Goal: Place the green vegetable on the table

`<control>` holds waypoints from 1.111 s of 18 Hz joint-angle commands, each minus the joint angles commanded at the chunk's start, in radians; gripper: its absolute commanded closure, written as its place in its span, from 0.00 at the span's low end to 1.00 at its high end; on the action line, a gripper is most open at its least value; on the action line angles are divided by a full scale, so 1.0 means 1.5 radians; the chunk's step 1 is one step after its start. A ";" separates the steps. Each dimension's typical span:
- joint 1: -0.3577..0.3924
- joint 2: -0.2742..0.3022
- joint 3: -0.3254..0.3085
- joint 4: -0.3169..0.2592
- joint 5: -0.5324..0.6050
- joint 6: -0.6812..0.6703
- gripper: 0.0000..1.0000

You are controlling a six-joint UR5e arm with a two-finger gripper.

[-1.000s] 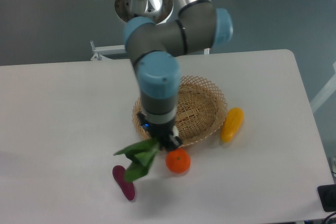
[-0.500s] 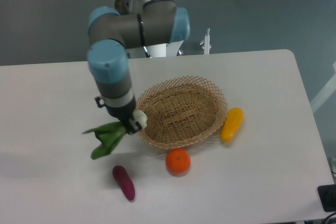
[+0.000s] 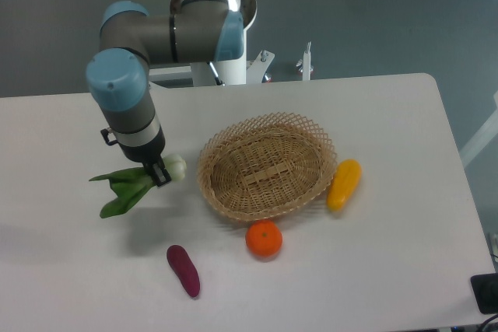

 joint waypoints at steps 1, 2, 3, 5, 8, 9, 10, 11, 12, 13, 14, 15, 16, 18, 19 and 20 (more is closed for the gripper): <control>0.000 0.002 -0.003 0.000 0.000 0.001 0.58; 0.000 0.002 -0.003 0.000 0.000 0.001 0.54; 0.000 0.003 -0.003 0.000 0.000 0.001 0.44; 0.000 0.003 -0.003 0.000 0.001 0.001 0.22; 0.000 0.005 -0.001 0.000 0.001 0.000 0.00; 0.000 0.006 0.001 0.000 0.001 0.000 0.00; 0.000 0.006 0.005 0.001 0.001 -0.001 0.00; 0.001 0.004 0.014 0.003 0.001 -0.001 0.00; 0.001 0.000 0.028 0.007 0.001 -0.002 0.00; 0.008 -0.002 0.040 0.009 0.001 -0.002 0.00; 0.023 -0.002 0.049 0.009 0.001 0.000 0.00; 0.047 -0.003 0.059 0.010 0.000 0.001 0.00; 0.062 -0.005 0.071 0.009 0.000 0.001 0.00; 0.101 -0.014 0.095 0.009 0.000 0.003 0.00; 0.126 -0.018 0.106 0.009 0.000 0.013 0.00; 0.144 -0.024 0.119 0.007 0.000 0.024 0.00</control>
